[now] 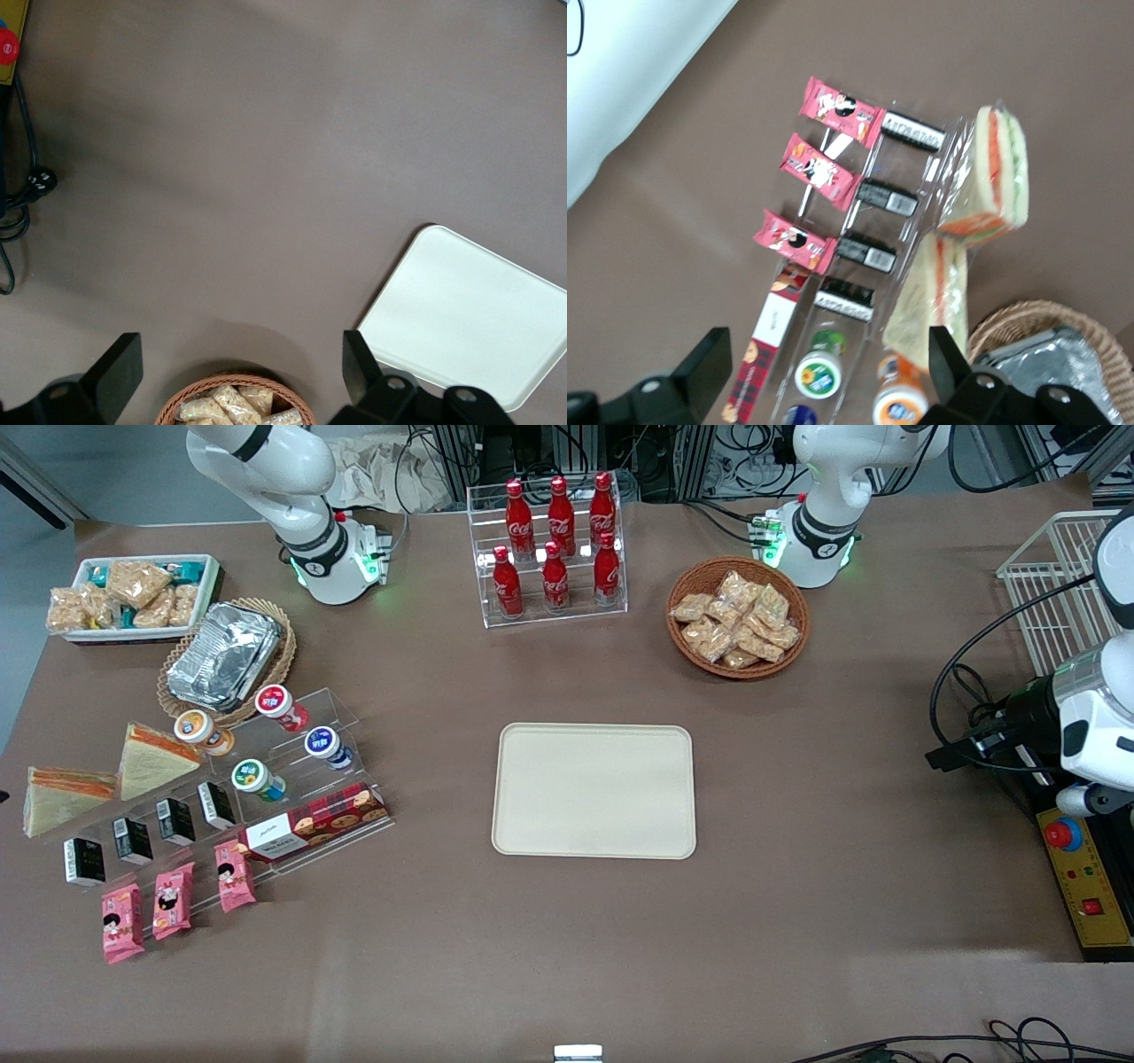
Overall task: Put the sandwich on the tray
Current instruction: 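Lower the right gripper onto a wrapped sandwich and close on it, then lift the wrapped sandwich out of the rack with the right gripper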
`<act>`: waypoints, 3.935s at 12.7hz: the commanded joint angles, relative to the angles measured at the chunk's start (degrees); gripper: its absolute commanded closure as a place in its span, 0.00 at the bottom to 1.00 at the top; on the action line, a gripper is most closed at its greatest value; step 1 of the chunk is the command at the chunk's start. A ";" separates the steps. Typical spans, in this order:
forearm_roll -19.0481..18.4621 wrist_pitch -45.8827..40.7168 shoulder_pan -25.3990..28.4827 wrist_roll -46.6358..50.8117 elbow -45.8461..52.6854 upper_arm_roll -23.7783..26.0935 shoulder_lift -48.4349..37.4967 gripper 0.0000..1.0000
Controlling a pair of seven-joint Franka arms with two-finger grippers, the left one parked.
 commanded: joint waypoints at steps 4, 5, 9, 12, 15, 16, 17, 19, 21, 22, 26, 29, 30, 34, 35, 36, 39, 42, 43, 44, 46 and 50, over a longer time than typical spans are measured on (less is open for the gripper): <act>0.63 2.33 -0.34 -2.91 0.95 -6.42 4.99 0.02; 0.54 2.68 -0.34 -2.82 1.04 -7.48 6.04 0.04; -0.60 2.60 -0.34 -2.03 0.34 -8.45 8.16 0.04; -0.51 2.51 -1.04 -1.94 -0.01 -9.07 9.83 0.04; -0.60 3.03 -1.31 2.85 -1.94 -9.07 10.80 0.03; -0.60 3.39 -1.31 4.46 -2.12 -9.07 11.15 0.03; -0.60 3.48 -1.22 4.65 -2.12 -9.07 11.33 0.03; -0.60 3.74 -1.22 5.87 -2.12 -9.07 11.59 0.03; -0.60 3.83 -1.39 5.97 -2.30 -9.07 12.47 0.03; -0.60 3.83 -1.57 5.97 -2.39 -9.07 12.64 0.03; -0.51 5.76 -2.19 6.05 -3.97 -9.07 13.96 0.03; -0.16 7.08 -2.10 6.32 -4.14 -8.98 15.37 0.03; -0.16 7.08 -1.92 7.10 -4.14 -8.98 15.46 0.03; 0.10 7.96 -1.75 7.37 -4.67 -8.89 16.42 0.06; 0.10 7.96 -1.83 7.37 -4.76 -8.89 16.43 0.08; 0.10 8.05 -1.75 7.37 -4.76 -8.89 16.43 0.19; 0.28 8.05 -1.75 7.37 -5.11 -8.81 16.43 0.32; 0.19 7.61 -1.57 6.50 -5.11 -8.80 15.99 0.65; 0.19 7.61 -1.66 6.49 -5.02 -8.80 15.99 0.76; 0.19 7.52 -1.57 6.49 -5.02 -8.72 15.90 0.82; 0.19 7.35 -1.57 6.41 -4.50 -8.63 15.81 0.84; 0.01 2.36 -1.66 6.32 0.14 -8.37 15.11 0.84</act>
